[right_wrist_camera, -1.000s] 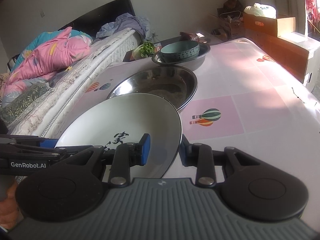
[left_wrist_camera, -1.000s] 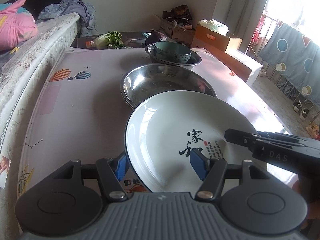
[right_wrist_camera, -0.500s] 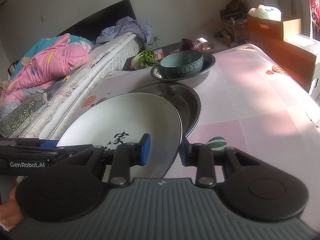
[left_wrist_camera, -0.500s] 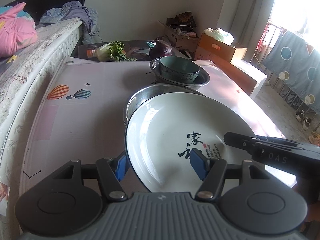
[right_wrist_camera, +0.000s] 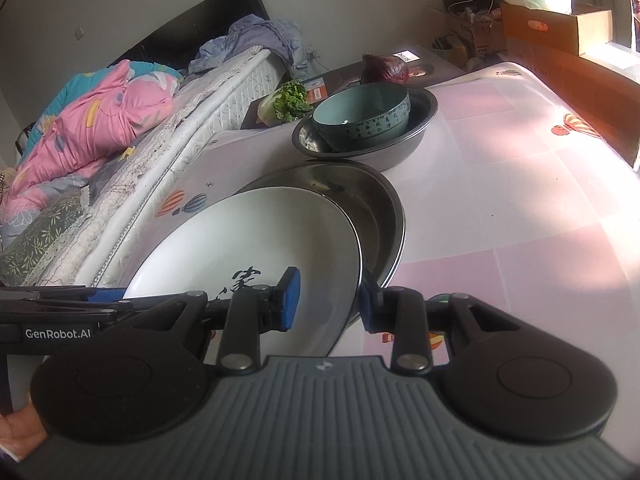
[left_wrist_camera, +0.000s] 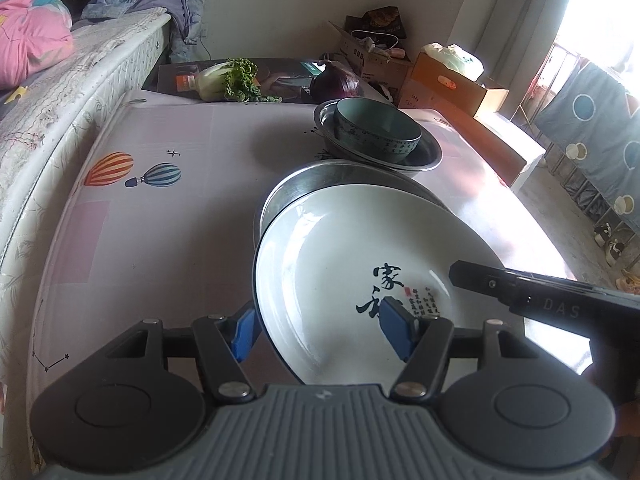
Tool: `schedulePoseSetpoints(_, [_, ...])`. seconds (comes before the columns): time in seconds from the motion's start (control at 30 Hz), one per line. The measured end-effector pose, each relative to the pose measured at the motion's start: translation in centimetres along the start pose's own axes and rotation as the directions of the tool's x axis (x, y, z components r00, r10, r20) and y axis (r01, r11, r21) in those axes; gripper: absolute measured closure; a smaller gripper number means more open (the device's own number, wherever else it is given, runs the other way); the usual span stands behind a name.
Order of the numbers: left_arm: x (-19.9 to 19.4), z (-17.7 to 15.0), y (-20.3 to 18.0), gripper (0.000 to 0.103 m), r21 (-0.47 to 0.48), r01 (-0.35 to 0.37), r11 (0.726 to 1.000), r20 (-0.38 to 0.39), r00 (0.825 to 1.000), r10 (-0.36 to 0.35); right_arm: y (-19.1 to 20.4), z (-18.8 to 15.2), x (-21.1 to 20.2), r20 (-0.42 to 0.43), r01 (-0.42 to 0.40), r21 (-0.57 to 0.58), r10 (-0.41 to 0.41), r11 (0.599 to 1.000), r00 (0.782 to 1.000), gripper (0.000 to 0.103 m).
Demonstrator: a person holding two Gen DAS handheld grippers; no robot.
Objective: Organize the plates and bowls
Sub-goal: 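Carry the white plate onto the stacked steel plates and lower it, then open the left tool off the white plate while the right tool opens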
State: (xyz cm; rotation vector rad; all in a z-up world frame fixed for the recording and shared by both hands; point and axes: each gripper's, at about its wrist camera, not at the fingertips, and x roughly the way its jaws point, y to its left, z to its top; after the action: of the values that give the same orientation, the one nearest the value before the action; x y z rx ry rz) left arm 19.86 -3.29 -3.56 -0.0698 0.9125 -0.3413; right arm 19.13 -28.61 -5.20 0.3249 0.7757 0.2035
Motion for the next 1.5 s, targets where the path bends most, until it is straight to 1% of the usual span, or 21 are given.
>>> schedulePoseSetpoints(0.33, [0.2,0.9,0.0,0.039,0.004,-0.009,1.000,0.002,1.000,0.009,-0.9,0.6,0.6,0.004,-0.004,0.030,0.004,1.000,1.000,0.073])
schedulePoseSetpoints(0.47, [0.5,1.3,-0.1,0.039,0.007,-0.011,1.000,0.004,1.000,0.011,-1.5,1.0,0.5,0.019,0.017,0.041,-0.017,0.999,1.000,0.072])
schedulePoseSetpoints(0.63, [0.7,1.6,-0.3,0.039,0.011,-0.021,1.000,0.003,1.000,0.021,-1.9,1.5,-0.1,0.055,0.007,0.047,-0.009,0.999,0.998,0.072])
schedulePoseSetpoints(0.7, [0.5,1.7,-0.5,0.039,0.020,-0.027,0.999,0.013,1.000,0.027,-2.0,1.7,-0.3,0.063,0.004,0.050,-0.007,0.999,0.998,0.071])
schedulePoseSetpoints(0.8, [0.1,1.8,-1.1,0.036,0.047,-0.046,0.998,0.036,0.998,0.044,-2.2,1.6,-0.7,0.070,0.002,0.058,-0.006,0.998,0.998,0.071])
schedulePoseSetpoints(0.9, [-0.2,2.0,-1.6,0.030,0.064,-0.070,0.995,0.040,0.997,0.068,-2.3,1.4,-1.1,0.075,0.000,0.068,-0.005,0.998,0.997,0.070])
schedulePoseSetpoints(1.07, [-0.8,2.2,-2.4,0.018,0.082,-0.114,0.990,0.042,0.993,0.111,-2.2,1.1,-1.9,0.080,-0.001,0.066,-0.004,0.998,0.997,0.061])
schedulePoseSetpoints(1.17, [-1.3,2.2,-2.8,0.014,0.094,-0.136,0.986,0.051,0.990,0.132,-2.1,1.0,-2.4,0.082,-0.002,0.063,-0.004,0.998,0.997,0.055])
schedulePoseSetpoints(1.3, [-2.0,2.2,-3.0,0.012,0.093,-0.152,0.984,0.053,0.988,0.148,-1.9,0.9,-3.1,0.082,-0.004,0.062,-0.001,0.998,0.997,0.047])
schedulePoseSetpoints(1.4, [-2.5,2.1,-3.1,0.011,0.090,-0.162,0.983,0.058,0.986,0.158,-1.7,0.9,-3.3,0.084,-0.006,0.059,0.001,0.998,0.996,0.040])
schedulePoseSetpoints(1.47, [-2.8,2.1,-3.2,0.010,0.089,-0.169,0.982,0.060,0.985,0.164,-1.5,0.9,-3.7,0.084,-0.010,0.054,0.005,0.999,0.996,0.033])
schedulePoseSetpoints(1.5, [-3.0,2.1,-3.1,0.010,0.086,-0.173,0.981,0.061,0.984,0.168,-1.3,1.0,-3.9,0.086,-0.011,0.050,0.007,0.999,0.996,0.033])
